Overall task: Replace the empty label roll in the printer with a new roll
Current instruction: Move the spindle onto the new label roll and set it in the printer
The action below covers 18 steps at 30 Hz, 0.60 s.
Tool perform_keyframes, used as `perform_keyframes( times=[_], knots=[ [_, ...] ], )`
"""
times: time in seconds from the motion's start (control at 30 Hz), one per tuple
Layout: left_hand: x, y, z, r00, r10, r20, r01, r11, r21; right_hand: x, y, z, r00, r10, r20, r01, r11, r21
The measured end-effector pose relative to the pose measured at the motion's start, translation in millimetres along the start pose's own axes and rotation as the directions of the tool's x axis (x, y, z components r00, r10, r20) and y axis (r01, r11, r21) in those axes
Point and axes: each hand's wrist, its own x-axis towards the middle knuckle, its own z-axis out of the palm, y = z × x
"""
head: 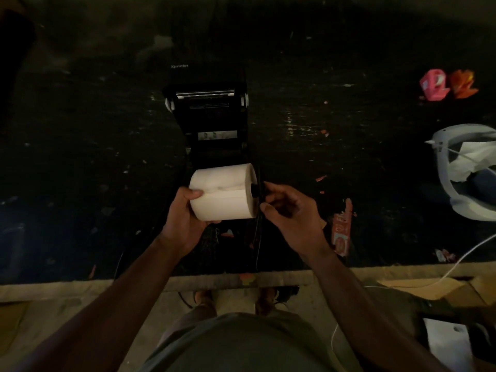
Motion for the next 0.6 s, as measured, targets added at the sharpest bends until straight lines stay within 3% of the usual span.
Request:
perform_keyframes(
  times=[0.6],
  knots=[
    [-0.4,-4.1,0.2,0.996,0.034,0.084,-0.039,0.998,0.058,-0.8,9.6,0.0,0.993,0.110,0.037,-0.113,0.990,0.081]
  ],
)
